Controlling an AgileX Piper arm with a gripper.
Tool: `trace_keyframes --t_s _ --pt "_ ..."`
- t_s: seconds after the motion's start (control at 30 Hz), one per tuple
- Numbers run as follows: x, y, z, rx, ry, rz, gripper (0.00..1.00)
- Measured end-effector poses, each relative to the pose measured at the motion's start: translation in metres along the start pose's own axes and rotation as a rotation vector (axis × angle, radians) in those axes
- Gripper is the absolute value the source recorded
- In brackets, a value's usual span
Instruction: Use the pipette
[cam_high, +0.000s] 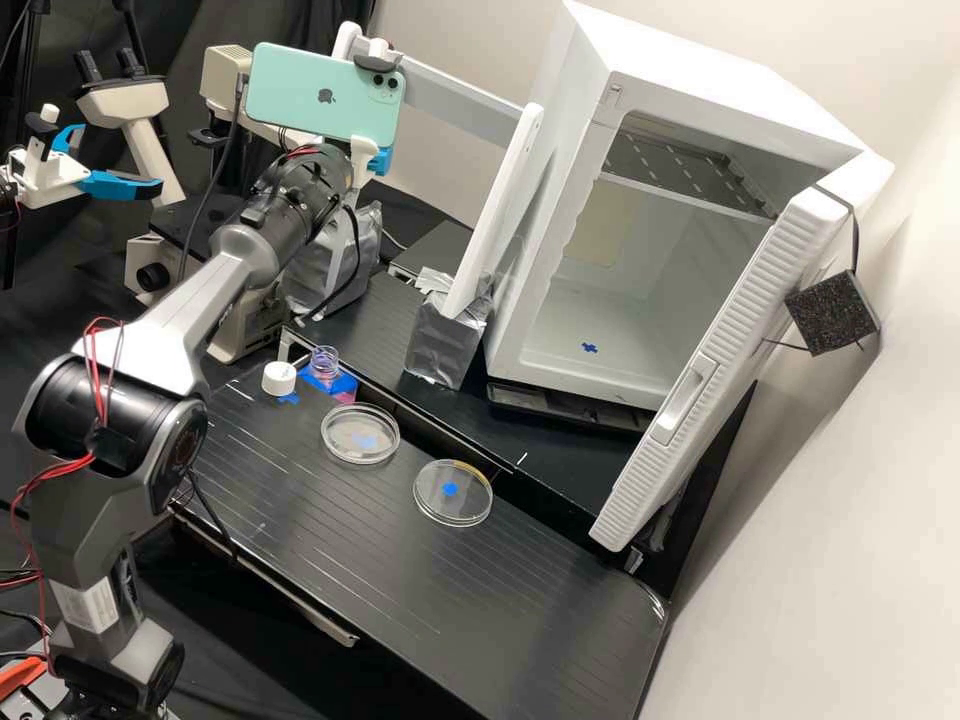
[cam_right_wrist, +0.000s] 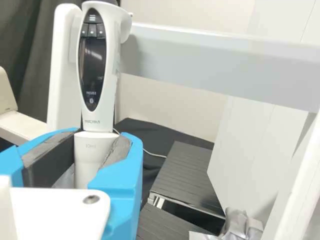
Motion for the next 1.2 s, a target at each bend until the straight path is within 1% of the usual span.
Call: trace_keyframes --t_s 0.07,0.17,0.23,0.33,0.47,0.57,0.7,0.9,0.97,1.2 --pt "-0.005 0.002 -0.002 -0.001 0.027 0.006 0.00" --pt "-0.015 0.010 -0.005 -0.003 0.060 0.040 0.00" --pt "-0.019 0.016 -0.006 -0.002 0.065 0.072 0.00" --pt "-0.022 0.022 -0.007 0.007 0.061 0.106 0.00" --pt "-0.016 0.030 -0.008 0.016 0.037 0.122 0.00" --pt "-0.010 0.033 -0.006 0.016 0.009 0.131 0.00" --pt "0.000 0.034 -0.003 0.027 -0.017 0.119 0.00" --pt "0.009 0.030 0.001 0.044 -0.045 0.078 0.00" --pt "0.009 0.029 0.002 0.040 -0.050 0.070 0.00" --pt "0.009 0.029 0.002 0.040 -0.053 0.063 0.00"
